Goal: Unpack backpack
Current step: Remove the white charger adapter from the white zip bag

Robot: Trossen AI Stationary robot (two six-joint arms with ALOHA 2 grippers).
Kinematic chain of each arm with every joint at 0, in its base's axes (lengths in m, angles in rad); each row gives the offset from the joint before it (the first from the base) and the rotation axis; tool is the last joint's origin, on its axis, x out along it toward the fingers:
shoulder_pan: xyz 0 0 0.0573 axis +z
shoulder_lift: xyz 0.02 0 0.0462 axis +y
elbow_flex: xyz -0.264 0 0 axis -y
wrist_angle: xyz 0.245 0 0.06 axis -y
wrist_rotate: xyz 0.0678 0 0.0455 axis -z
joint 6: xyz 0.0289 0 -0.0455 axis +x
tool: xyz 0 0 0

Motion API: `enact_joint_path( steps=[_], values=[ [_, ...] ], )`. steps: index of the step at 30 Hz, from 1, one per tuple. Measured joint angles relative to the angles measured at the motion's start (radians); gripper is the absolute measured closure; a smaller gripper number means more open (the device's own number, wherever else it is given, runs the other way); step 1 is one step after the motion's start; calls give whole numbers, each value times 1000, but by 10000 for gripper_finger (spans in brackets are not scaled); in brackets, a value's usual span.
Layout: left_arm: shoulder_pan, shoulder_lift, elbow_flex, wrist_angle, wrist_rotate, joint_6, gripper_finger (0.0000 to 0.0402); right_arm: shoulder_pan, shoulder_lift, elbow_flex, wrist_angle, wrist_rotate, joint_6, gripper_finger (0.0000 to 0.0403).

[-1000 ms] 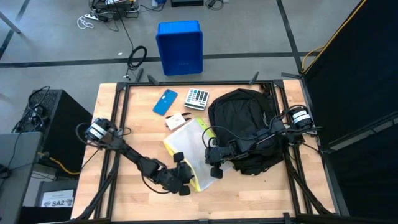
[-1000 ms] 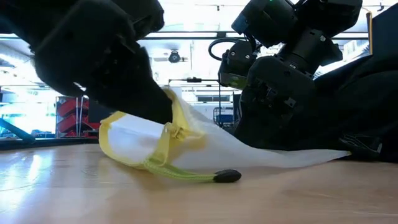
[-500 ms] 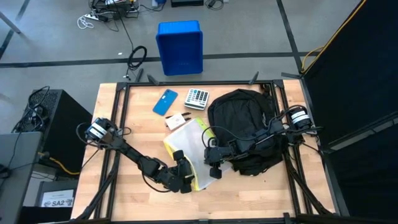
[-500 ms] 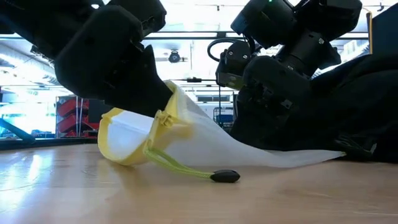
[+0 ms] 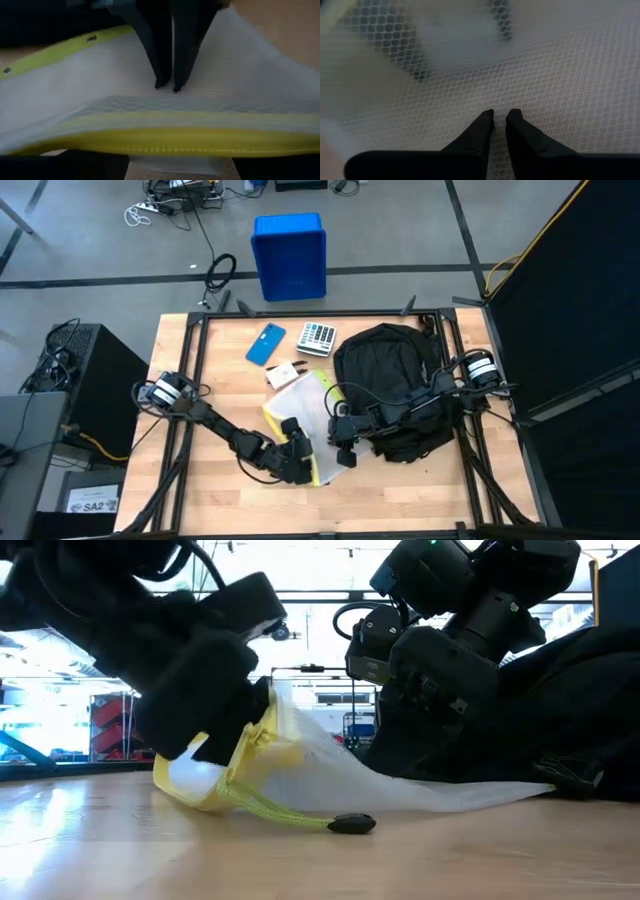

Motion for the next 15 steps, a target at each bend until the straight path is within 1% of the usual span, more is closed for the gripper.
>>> enact_joint_path(
  steps=[4,11,15],
  values=[
    [-1,1,0,10,3,0,160,0,0,0,1,0,1,362],
    [-2,1,0,1,3,0,165,0,0,0,0,0,1,371],
    [-11,-4,0,-3,3,5,166,0,0,0,-1,0,1,369]
  ],
)
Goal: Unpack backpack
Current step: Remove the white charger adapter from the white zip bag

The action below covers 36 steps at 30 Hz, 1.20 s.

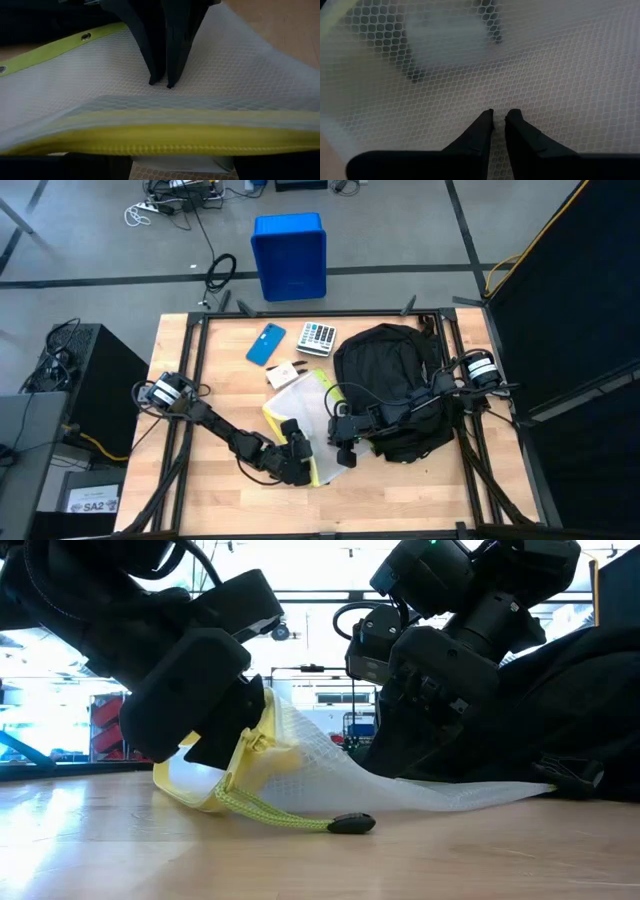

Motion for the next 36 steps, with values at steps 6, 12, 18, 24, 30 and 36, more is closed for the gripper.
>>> enact_joint_path(
  steps=[6,12,18,24,30,36],
  values=[
    [-44,-62,11,-94,16,-11,166,0,0,0,-1,0,0,360],
    [-114,-109,52,-196,6,-22,167,-11,-1,1,-9,-6,2,365],
    [-211,-114,134,-394,7,-36,167,-15,-2,2,-17,-8,2,371],
    [-313,-115,235,-562,-51,-35,167,-15,-2,2,-18,-6,2,365],
    [-395,-115,352,-601,-150,75,167,-15,-2,2,-16,-3,2,360],
    [-462,-116,458,-475,-211,248,167,-12,-2,1,-16,1,1,364]
  ],
)
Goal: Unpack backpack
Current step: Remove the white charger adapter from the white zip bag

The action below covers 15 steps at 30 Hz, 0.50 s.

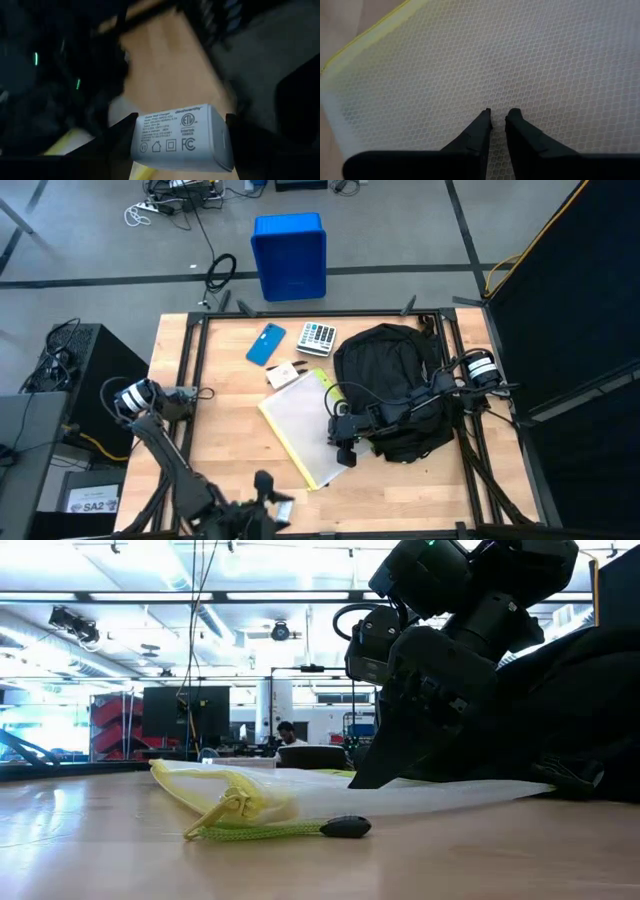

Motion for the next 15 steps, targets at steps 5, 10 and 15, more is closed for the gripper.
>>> enact_joint_path(
  steps=[5,10,15],
  values=[
    [-52,-1,2,306,119,261,167,4,0,0,0,6,0,370],
    [-62,-1,2,376,196,292,167,4,0,-1,2,5,0,366],
    [-52,-1,1,416,243,287,167,12,0,-1,9,3,0,358]
  ],
)
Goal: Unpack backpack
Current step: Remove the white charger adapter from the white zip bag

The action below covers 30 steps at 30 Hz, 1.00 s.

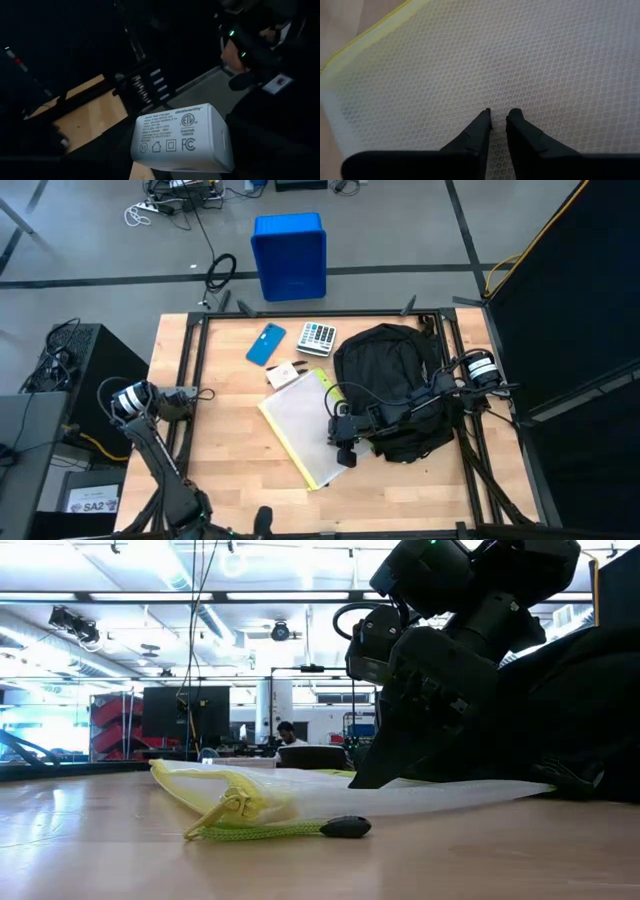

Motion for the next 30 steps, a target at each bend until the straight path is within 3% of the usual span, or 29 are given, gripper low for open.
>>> enact_joint_path(
  steps=[8,12,17,22,30],
  values=[
    [78,0,-2,12,72,-8,167,10,0,0,7,-6,-5,364],
    [160,-19,-88,45,138,-82,167,12,0,0,8,-11,-5,366],
    [261,-74,-322,270,234,-129,167,15,0,0,9,-36,-2,361],
    [366,-244,-621,487,238,-149,167,17,0,0,11,-42,-2,356],
    [678,-588,-1084,650,-8,-256,167,17,2,0,29,-42,-6,361]
  ],
)
